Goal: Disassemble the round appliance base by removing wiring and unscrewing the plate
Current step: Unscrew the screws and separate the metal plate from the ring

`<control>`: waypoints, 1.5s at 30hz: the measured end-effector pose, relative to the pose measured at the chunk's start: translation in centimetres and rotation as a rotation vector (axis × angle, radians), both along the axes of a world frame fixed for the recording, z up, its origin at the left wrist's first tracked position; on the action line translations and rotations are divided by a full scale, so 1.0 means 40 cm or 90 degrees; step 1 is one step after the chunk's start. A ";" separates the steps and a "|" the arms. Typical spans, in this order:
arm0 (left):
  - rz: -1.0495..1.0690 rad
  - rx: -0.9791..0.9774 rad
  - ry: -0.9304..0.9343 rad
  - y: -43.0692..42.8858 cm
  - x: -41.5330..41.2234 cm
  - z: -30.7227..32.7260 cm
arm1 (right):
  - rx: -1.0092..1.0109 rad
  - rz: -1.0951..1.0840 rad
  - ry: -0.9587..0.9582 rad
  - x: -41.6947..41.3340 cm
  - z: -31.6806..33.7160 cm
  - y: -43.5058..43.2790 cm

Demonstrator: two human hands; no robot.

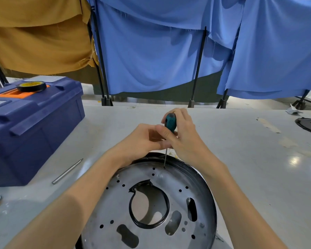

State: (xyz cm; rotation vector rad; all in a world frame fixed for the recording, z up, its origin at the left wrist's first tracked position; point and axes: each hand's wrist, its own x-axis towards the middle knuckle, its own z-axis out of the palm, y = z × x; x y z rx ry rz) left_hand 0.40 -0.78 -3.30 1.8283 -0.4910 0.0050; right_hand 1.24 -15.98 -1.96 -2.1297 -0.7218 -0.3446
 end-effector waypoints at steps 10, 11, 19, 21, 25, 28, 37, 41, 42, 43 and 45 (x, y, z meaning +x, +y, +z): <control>0.026 -0.068 -0.036 -0.043 -0.003 -0.017 | 0.217 -0.032 -0.060 -0.017 0.007 0.005; 0.028 -0.081 -0.030 -0.043 -0.002 -0.022 | 0.232 -0.028 -0.055 -0.019 0.008 0.007; -0.097 -0.192 0.120 0.006 -0.005 -0.024 | 0.259 0.137 0.077 -0.019 0.029 -0.023; -0.046 -0.154 0.089 0.000 -0.005 -0.027 | 0.213 0.113 0.045 -0.021 0.029 -0.018; 0.013 -0.111 0.044 -0.016 -0.006 -0.030 | 0.224 0.035 -0.014 -0.022 0.024 0.001; -0.059 -0.140 0.092 -0.007 -0.008 -0.030 | 0.265 0.029 0.016 -0.017 0.023 -0.008; -0.005 -0.137 0.125 0.000 -0.006 -0.034 | 0.189 0.002 -0.020 -0.022 0.029 -0.010; -0.078 -0.126 0.176 0.004 -0.007 -0.033 | 0.232 0.042 0.055 -0.013 0.030 -0.024; -0.057 -0.123 0.170 0.002 -0.005 -0.035 | 0.221 0.054 0.057 -0.014 0.030 -0.024; -0.030 -0.117 0.159 0.000 -0.004 -0.035 | 0.193 0.056 0.046 -0.016 0.031 -0.023; 0.002 -0.102 0.141 -0.005 -0.002 -0.038 | 0.133 0.029 0.012 -0.017 0.028 -0.017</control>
